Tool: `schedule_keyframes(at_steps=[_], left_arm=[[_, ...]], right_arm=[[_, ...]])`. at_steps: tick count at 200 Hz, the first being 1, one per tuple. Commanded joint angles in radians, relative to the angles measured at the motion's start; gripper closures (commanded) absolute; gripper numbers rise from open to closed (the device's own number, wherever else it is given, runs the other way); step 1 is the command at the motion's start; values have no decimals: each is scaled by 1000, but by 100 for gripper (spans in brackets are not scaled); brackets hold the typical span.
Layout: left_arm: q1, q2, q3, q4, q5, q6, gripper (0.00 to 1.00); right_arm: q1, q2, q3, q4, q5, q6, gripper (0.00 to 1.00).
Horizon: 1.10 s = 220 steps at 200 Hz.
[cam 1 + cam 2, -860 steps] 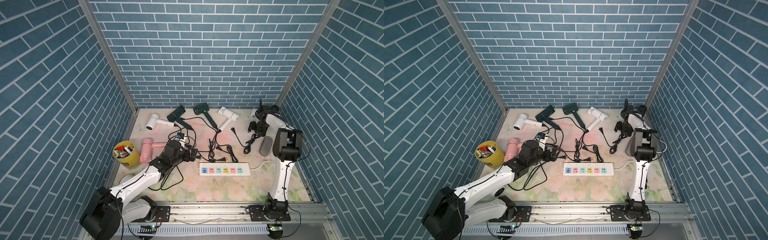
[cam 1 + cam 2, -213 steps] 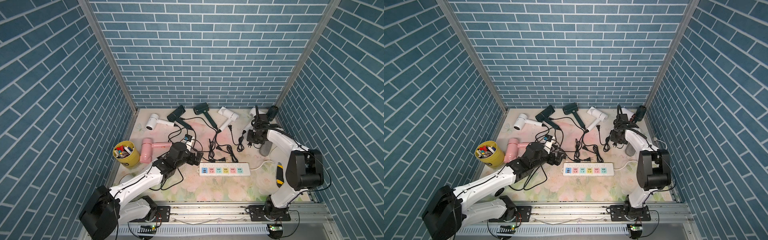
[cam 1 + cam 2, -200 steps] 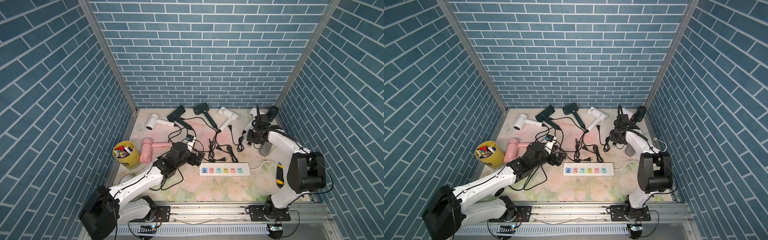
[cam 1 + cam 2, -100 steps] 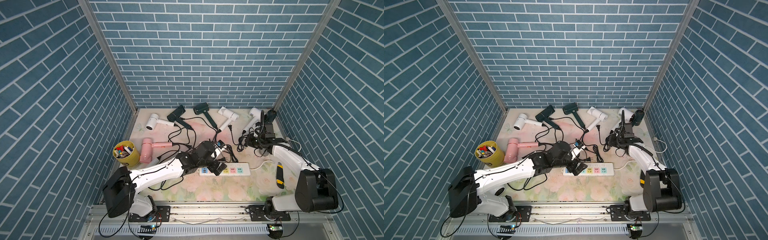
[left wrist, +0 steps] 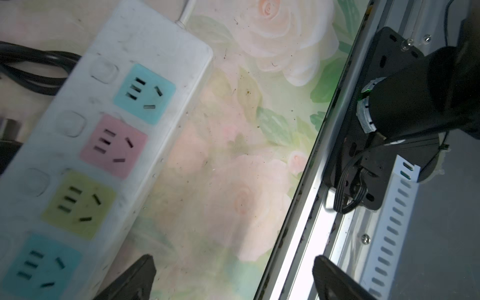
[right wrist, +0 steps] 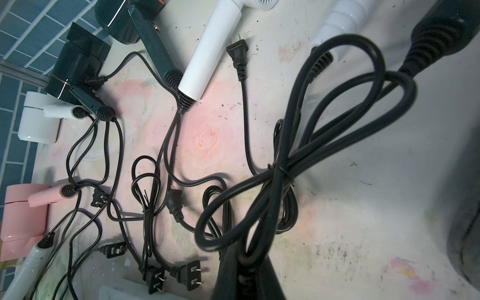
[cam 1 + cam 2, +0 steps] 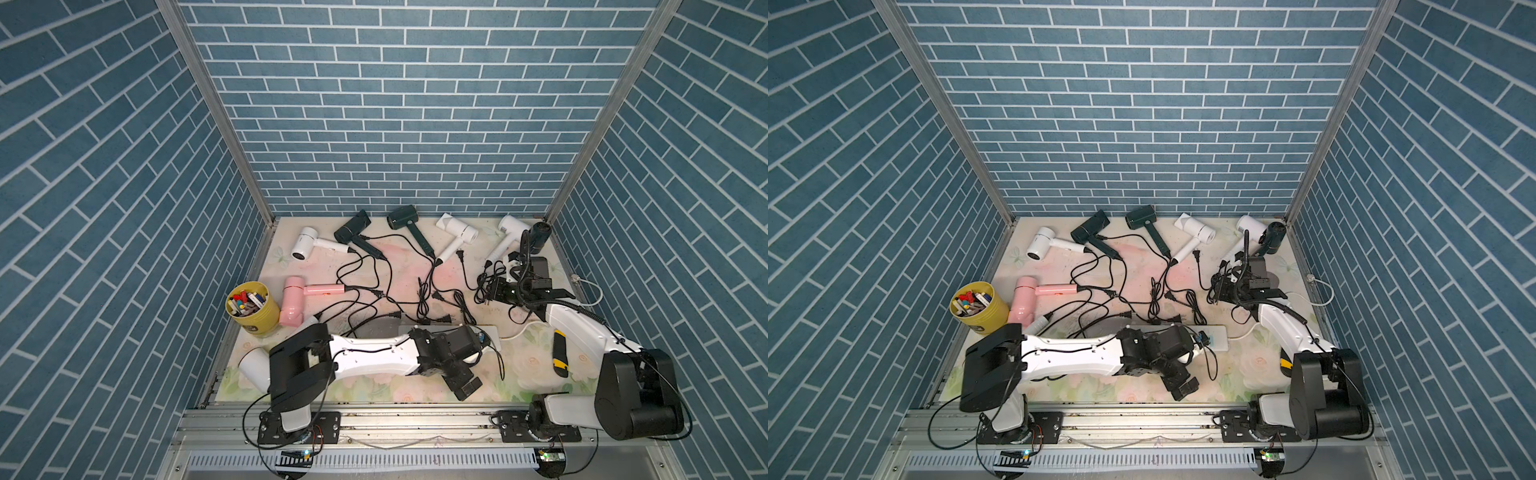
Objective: Charge the blow dryers
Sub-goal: Move the socket to the center of the board.
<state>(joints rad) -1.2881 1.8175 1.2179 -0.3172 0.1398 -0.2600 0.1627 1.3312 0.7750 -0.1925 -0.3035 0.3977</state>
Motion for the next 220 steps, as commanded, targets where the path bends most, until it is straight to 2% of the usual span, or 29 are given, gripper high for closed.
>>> schedule_keyframes(at_steps=[1, 49, 108, 146, 181, 220], left_arm=[[3, 88, 69, 6, -7, -26, 1], [56, 213, 149, 69, -12, -34, 1], [173, 301, 179, 199, 154, -50, 1], [208, 336, 226, 171, 170, -16, 1], [216, 235, 141, 202, 217, -35, 1], [223, 73, 56, 178, 180, -27, 1]], right_arm=[[-5, -31, 2, 25, 4, -53, 100], [-69, -71, -15, 1, 45, 11, 100], [-126, -98, -40, 5, 50, 44, 100], [-132, -88, -60, 59, 1, 34, 100], [-125, -69, -93, 177, -122, 18, 100], [-44, -70, -133, 252, -81, -42, 100]])
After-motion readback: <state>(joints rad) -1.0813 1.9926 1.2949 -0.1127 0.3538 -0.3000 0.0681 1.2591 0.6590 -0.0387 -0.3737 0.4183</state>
